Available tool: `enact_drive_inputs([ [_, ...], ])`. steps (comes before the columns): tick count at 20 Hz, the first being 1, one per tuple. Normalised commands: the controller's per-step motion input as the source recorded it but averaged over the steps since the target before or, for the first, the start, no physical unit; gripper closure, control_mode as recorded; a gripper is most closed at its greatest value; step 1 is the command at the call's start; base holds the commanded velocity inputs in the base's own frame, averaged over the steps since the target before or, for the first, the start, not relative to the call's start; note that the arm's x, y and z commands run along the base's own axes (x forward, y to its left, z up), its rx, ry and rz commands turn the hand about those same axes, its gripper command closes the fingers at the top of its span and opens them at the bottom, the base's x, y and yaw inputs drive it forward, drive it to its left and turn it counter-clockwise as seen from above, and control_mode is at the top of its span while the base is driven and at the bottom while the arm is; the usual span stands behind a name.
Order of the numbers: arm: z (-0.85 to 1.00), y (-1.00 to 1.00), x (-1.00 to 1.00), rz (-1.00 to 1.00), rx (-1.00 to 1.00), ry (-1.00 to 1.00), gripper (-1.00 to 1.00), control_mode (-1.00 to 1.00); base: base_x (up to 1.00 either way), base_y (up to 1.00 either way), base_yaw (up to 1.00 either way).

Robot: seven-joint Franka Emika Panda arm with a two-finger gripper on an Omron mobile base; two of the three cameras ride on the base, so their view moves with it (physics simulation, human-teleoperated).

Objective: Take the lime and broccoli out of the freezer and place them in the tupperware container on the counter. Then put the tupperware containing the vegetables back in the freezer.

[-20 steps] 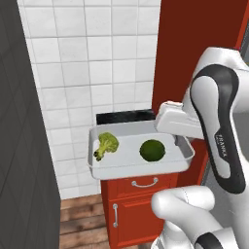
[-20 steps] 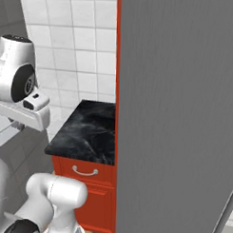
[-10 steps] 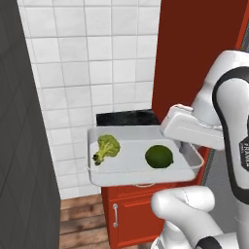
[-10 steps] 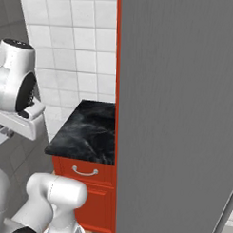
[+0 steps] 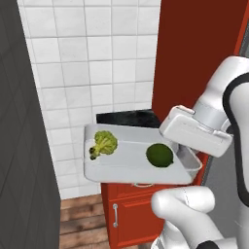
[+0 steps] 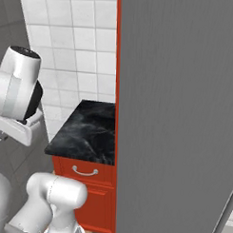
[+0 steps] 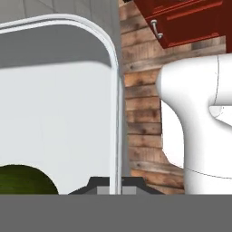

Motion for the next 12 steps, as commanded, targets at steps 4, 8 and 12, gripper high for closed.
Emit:
enact_drive_inputs([
  [4,0.00,0.00,0.00,0.00,0.00,0.00,1.00,1.00,-0.97,0.00,0.00],
  [8,0.00,0.00,0.00,0.00,0.00,0.00,1.00,1.00,-0.95,-0.03,0.00],
  [12,0.00,0.00,0.00,0.00,0.00,0.00,1.00,1.00,-0.25,-0.35,-0.03],
])
